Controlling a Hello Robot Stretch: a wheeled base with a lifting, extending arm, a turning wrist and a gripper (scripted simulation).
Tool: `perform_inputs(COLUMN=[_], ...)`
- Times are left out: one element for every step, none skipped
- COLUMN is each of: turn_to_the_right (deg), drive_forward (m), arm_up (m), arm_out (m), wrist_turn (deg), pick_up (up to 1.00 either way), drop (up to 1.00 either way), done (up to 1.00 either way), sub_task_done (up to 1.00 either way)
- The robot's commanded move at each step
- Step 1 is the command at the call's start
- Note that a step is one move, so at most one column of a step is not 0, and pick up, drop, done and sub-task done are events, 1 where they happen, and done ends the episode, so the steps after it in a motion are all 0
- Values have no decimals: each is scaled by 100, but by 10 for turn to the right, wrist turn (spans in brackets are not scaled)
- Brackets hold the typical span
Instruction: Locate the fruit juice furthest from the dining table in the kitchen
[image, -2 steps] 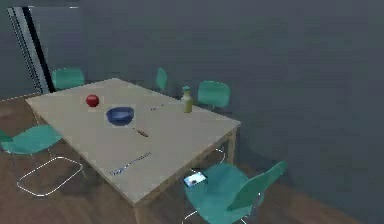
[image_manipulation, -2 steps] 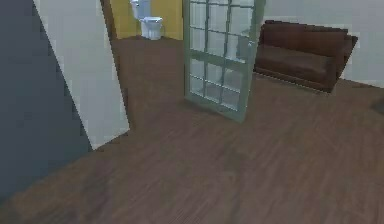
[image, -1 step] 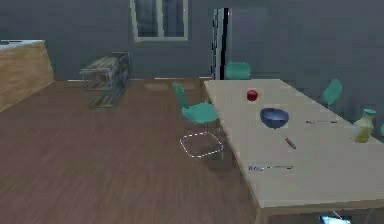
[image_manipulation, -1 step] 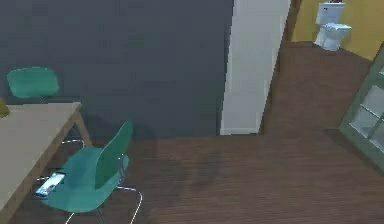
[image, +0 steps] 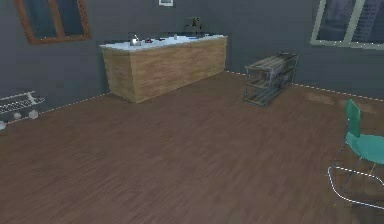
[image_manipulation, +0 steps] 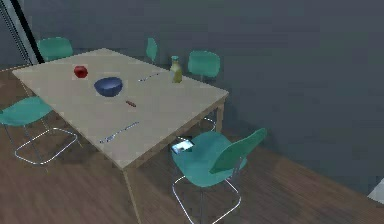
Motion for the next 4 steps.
perform_inputs(turn_to_the_right=[-30,0,60,30], drive_forward=[0,40,0,0], arm_up=[0,0,0,0], arm_out=[0,0,0,0], wrist_turn=[0,0,0,0], pick_up=[0,0,0,0], drop=[0,0,0,0], done=[0,0,0,0], sub_task_done=[0,0,0,0])
